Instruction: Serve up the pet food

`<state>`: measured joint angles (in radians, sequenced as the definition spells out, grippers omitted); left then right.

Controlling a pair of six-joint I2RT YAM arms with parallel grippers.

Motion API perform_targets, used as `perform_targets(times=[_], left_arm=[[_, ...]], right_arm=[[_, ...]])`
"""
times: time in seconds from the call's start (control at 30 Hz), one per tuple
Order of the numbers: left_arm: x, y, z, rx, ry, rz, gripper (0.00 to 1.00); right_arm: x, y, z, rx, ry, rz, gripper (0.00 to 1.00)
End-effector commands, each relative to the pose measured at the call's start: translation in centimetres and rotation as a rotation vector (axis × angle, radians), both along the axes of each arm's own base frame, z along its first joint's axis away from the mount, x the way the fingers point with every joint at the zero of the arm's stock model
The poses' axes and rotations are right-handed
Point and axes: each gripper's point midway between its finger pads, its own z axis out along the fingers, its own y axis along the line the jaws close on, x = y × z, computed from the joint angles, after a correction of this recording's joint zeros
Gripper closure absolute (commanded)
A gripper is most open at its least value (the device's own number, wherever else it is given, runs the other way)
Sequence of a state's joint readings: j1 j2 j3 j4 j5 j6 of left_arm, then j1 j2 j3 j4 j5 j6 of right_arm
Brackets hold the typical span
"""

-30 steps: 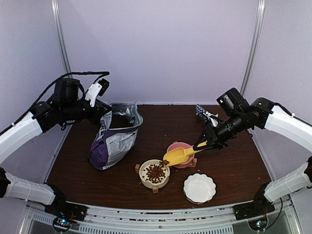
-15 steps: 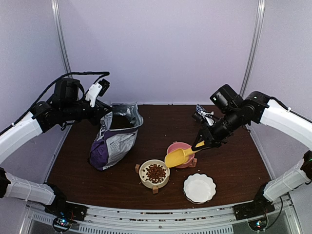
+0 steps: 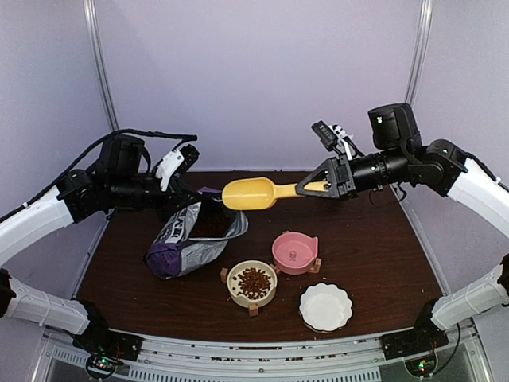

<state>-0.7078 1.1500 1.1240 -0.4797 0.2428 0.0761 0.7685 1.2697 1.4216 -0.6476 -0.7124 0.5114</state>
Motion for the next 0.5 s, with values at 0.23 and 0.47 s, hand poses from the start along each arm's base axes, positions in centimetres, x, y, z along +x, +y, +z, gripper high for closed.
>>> perform_targets(times=[0.23, 0.47], left_arm=[[-0.6, -2.3, 0.3, -0.031, 0.004, -0.078, 1.0], [-0.6, -2.7, -0.4, -0.023, 0.02, -0.084, 1.0]], right_arm=[[1.9, 3.1, -4.5, -0.296, -0.136, -0.042, 0.94], [7.9, 5.5, -12.8, -0.733, -0.224, -0.265, 0.95]])
